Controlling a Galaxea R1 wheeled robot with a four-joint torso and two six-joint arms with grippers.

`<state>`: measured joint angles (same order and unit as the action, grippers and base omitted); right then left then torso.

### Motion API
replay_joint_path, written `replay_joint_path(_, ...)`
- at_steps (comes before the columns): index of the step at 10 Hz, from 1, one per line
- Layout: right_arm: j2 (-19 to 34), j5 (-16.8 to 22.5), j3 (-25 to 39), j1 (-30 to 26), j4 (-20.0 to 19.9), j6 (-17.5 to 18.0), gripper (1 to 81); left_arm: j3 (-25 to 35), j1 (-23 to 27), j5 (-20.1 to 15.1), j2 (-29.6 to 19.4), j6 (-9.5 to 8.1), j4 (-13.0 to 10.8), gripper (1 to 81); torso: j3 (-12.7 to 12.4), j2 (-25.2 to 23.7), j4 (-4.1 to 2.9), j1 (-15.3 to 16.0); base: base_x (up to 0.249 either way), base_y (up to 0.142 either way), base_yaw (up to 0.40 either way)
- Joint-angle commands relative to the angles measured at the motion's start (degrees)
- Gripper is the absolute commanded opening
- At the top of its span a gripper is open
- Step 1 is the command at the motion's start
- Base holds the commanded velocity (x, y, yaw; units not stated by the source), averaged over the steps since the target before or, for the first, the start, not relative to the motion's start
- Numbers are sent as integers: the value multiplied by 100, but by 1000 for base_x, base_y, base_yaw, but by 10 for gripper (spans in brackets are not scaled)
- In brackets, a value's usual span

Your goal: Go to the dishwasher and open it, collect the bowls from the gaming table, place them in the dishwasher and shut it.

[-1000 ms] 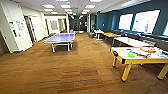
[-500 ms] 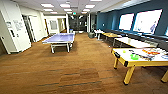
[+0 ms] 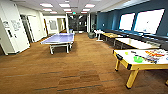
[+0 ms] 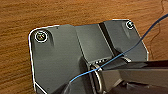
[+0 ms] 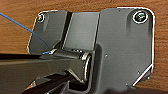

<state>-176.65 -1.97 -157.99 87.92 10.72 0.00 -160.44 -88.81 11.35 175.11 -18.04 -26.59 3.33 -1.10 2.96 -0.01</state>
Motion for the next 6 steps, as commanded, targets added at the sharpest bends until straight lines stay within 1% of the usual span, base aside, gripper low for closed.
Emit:
replay_joint_path(1,-30,268,24,-296,1,-18,811,-5,219,-230,25,20,4,811,0,0,0,1,223,0,0)
replay_joint_path(6,-30,268,24,-296,1,-18,811,-5,228,-230,16,20,4,811,0,0,0,1,228,0,0)
